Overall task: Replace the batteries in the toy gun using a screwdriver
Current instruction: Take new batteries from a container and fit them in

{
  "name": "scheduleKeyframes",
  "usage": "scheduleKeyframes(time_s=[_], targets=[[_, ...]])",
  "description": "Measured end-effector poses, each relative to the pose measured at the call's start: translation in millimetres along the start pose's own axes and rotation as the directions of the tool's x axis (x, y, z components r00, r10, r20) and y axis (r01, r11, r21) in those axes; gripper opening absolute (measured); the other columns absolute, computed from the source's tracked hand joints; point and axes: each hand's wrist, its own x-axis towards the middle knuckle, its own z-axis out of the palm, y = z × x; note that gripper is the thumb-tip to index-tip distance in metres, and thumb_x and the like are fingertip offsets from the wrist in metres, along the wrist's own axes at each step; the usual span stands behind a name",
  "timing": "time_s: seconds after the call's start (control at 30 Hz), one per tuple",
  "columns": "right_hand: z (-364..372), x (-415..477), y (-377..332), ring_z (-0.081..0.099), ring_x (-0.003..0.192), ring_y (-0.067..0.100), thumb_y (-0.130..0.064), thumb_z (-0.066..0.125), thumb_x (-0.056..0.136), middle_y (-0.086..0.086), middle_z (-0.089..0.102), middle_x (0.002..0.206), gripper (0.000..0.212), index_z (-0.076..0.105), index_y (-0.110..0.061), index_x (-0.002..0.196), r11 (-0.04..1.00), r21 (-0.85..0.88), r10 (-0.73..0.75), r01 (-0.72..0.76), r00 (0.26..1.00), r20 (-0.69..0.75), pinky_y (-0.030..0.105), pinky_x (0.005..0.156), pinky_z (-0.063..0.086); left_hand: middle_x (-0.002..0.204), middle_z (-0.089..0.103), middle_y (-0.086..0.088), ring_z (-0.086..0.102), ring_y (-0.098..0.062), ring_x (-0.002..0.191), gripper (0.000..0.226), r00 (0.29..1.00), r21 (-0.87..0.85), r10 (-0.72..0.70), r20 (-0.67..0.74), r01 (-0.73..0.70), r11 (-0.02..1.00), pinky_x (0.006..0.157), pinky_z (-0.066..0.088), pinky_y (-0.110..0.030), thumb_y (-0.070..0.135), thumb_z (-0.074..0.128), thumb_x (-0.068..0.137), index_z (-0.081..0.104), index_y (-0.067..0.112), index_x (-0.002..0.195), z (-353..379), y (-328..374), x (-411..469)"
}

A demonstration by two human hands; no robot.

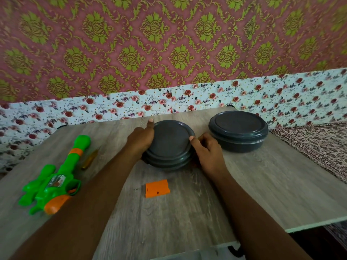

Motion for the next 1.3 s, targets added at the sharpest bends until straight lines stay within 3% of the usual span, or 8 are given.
scheduleKeyframes(time_s=[0.13, 0.23, 0.37, 0.47, 0.67, 0.87, 1.0, 1.3], targets=[[3.2, -3.3, -2.2, 0.062, 0.069, 0.033, -0.056, 0.057, 0.090, 0.014, 0.059, 0.074, 0.043, 0.053, -0.014, 0.083, 0.998, 0.012, -0.054, 0.054, 0.999, -0.001, 0.048, 0.063, 0.056, 0.136, 0.060, -0.014, 0.061, -0.031, 0.110, 0.097, 0.993, -0.021, 0.091, -0.072, -0.093, 0.995, 0.092, 0.050, -0.041, 0.083, 0.018, 0.092, 0.048, 0.009, 0.147, -4.8, 5.1, -5.6], [2.9, -4.1, -5.2, 0.056, 0.066, 0.019, -0.044, 0.052, 0.103, 0.007, 0.055, 0.073, 0.037, 0.050, -0.012, 0.087, 0.996, 0.035, -0.077, 0.077, 0.997, -0.016, 0.041, 0.063, 0.051, 0.081, 0.056, -0.003, 0.052, -0.016, 0.069, 0.073, 0.956, 0.031, 0.251, -0.152, -0.249, 0.968, 0.058, 0.036, -0.030, 0.075, 0.020, 0.098, 0.057, 0.013, 0.098, -1.0, 11.2, -22.5], [2.2, -2.6, -3.4, 0.060, 0.084, 0.016, -0.048, 0.042, 0.107, 0.013, 0.065, 0.096, 0.041, 0.057, -0.010, 0.101, 0.999, 0.019, -0.034, 0.034, 0.999, -0.029, 0.029, 0.073, 0.048, 0.054, 0.037, -0.003, 0.039, -0.015, 0.047, 0.068, 0.887, 0.158, 0.446, -0.124, -0.426, 0.891, 0.051, 0.027, -0.029, 0.069, 0.026, 0.102, 0.034, 0.015, 0.060, 8.4, 13.3, -37.9], [4.6, 0.6, -4.3, 0.070, 0.100, 0.019, -0.052, 0.042, 0.107, 0.007, 0.074, 0.103, 0.051, 0.071, -0.010, 0.104, 0.985, 0.169, 0.039, -0.036, 0.999, -0.018, 0.038, 0.091, 0.056, 0.055, 0.040, -0.004, 0.043, -0.016, 0.049, 0.068, 0.867, 0.177, 0.478, -0.142, -0.453, 0.874, 0.050, 0.026, -0.029, 0.067, 0.027, 0.103, 0.037, 0.014, 0.061, 10.7, 15.8, -41.0], [3.3, 6.1, -4.5, 0.073, 0.102, 0.034, -0.042, 0.051, 0.106, 0.017, 0.078, 0.100, 0.052, 0.074, 0.002, 0.095, 0.926, 0.363, 0.112, -0.102, 0.994, -0.007, 0.053, 0.097, 0.057, 0.066, 0.049, -0.004, 0.051, -0.017, 0.058, 0.066, 0.902, 0.154, 0.413, -0.125, -0.393, 0.906, 0.053, 0.031, -0.030, 0.071, 0.025, 0.101, 0.045, 0.015, 0.072, 15.5, 17.9, -41.5], [4.6, 2.9, -9.7, 0.071, 0.097, 0.028, -0.062, 0.054, 0.096, 0.006, 0.074, 0.094, 0.057, 0.070, -0.008, 0.084, 0.911, 0.386, 0.209, -0.147, 0.970, -0.123, 0.046, 0.094, 0.057, 0.104, 0.066, -0.005, 0.064, -0.024, 0.094, 0.078, 0.974, -0.106, 0.217, -0.060, -0.222, 0.969, 0.088, 0.054, -0.042, 0.085, 0.040, 0.086, 0.061, 0.014, 0.112, 17.4, 22.7, -39.2], [-5.6, 7.7, -7.5, 0.063, 0.102, 0.020, -0.051, 0.041, 0.107, 0.005, 0.069, 0.111, 0.045, 0.067, -0.015, 0.100, 0.910, 0.374, 0.277, -0.178, 0.933, -0.230, 0.033, 0.092, 0.046, 0.113, 0.069, -0.007, 0.072, -0.032, 0.097, 0.074, 0.984, -0.372, 0.158, 0.082, -0.117, 0.921, 0.061, 0.064, -0.048, 0.082, 0.069, 0.071, 0.061, 0.022, 0.115, 36.6, 3.4, -61.6], [-2.1, 5.7, -7.0, 0.071, 0.104, 0.018, -0.070, 0.046, 0.094, -0.001, 0.077, 0.106, 0.059, 0.075, -0.020, 0.100, 0.943, 0.273, 0.242, -0.192, 0.956, -0.164, 0.046, 0.101, 0.054, 0.110, 0.067, -0.007, 0.070, -0.029, 0.092, 0.058, 0.996, -0.428, 0.056, -0.074, -0.083, 0.900, 0.060, 0.064, -0.054, 0.067, 0.072, 0.080, 0.061, 0.016, 0.105, 42.8, 5.2, -60.2]])
